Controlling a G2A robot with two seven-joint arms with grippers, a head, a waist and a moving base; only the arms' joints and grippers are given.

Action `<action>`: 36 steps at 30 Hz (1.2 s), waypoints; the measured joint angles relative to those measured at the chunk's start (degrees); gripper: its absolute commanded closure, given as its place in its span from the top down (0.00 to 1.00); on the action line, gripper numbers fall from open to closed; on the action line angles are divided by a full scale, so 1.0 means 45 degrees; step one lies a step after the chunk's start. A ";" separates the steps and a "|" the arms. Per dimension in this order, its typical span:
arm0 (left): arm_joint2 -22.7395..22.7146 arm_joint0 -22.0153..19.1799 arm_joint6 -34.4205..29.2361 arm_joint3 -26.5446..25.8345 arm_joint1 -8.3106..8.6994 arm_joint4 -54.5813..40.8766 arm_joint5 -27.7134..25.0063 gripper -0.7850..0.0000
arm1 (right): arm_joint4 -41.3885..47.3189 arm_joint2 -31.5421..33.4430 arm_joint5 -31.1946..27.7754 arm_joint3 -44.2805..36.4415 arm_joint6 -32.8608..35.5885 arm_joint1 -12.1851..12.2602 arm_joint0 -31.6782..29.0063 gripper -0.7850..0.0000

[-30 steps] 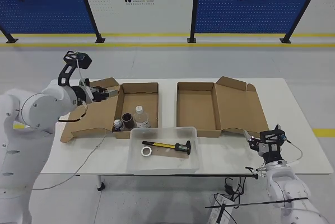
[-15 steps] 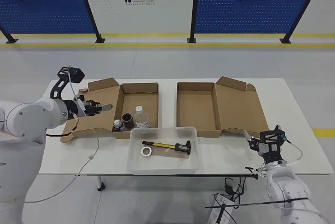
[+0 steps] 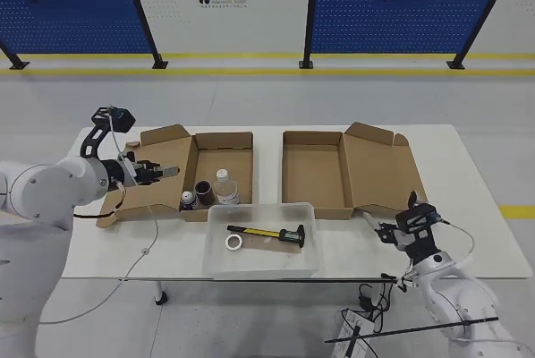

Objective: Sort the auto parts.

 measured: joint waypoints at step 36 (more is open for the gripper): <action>-0.0473 0.0591 0.1272 0.0454 0.0283 0.0409 -0.0427 1.00 | 0.3551 -0.4017 -0.1230 -0.0610 0.8268 -0.0028 0.3680 1.00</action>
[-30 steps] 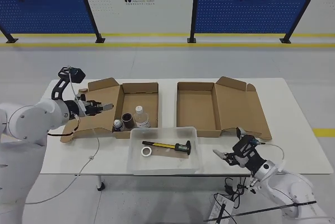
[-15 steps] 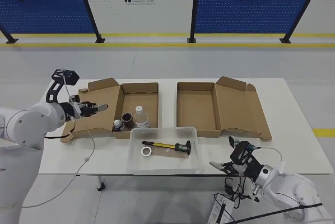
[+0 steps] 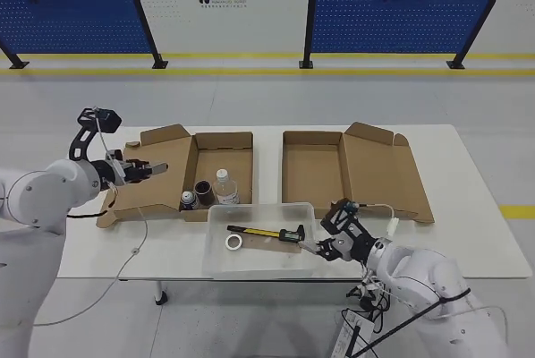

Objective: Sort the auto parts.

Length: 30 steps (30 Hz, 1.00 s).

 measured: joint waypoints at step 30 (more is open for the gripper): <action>-0.0063 -0.0234 0.0008 0.0799 0.0262 0.0207 -0.0611 1.00 | 0.0313 -0.4492 0.5947 0.1260 0.3602 -0.1097 0.4544 1.00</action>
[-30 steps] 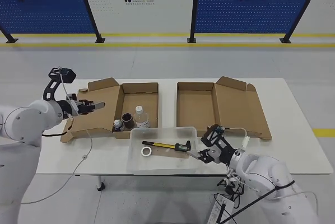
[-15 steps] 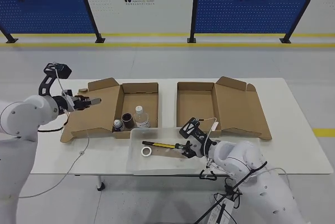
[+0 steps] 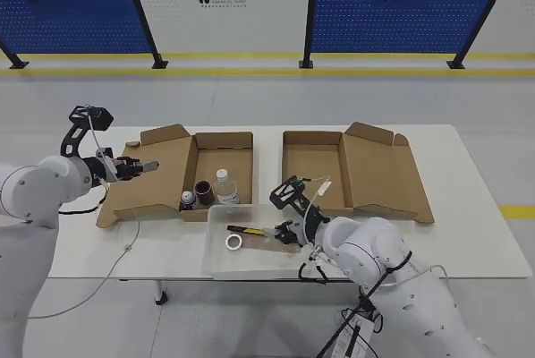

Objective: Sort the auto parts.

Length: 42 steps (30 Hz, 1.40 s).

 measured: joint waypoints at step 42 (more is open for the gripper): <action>0.0975 -0.0282 0.0056 -0.0619 0.0140 0.0857 0.0543 1.00 | -0.2216 -0.4808 0.7175 0.3818 0.1912 -0.2485 0.2621 0.82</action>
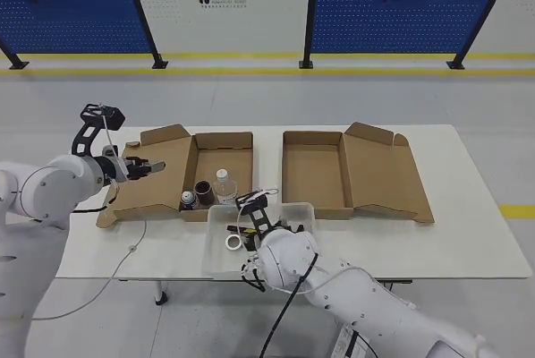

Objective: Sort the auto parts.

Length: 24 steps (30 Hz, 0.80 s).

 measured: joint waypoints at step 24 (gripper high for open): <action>-0.0150 0.0186 -0.0348 -0.0457 0.0124 0.0401 0.0021 1.00 | 0.0334 -0.0618 -0.0507 0.3607 0.0073 -0.1775 0.1165 0.68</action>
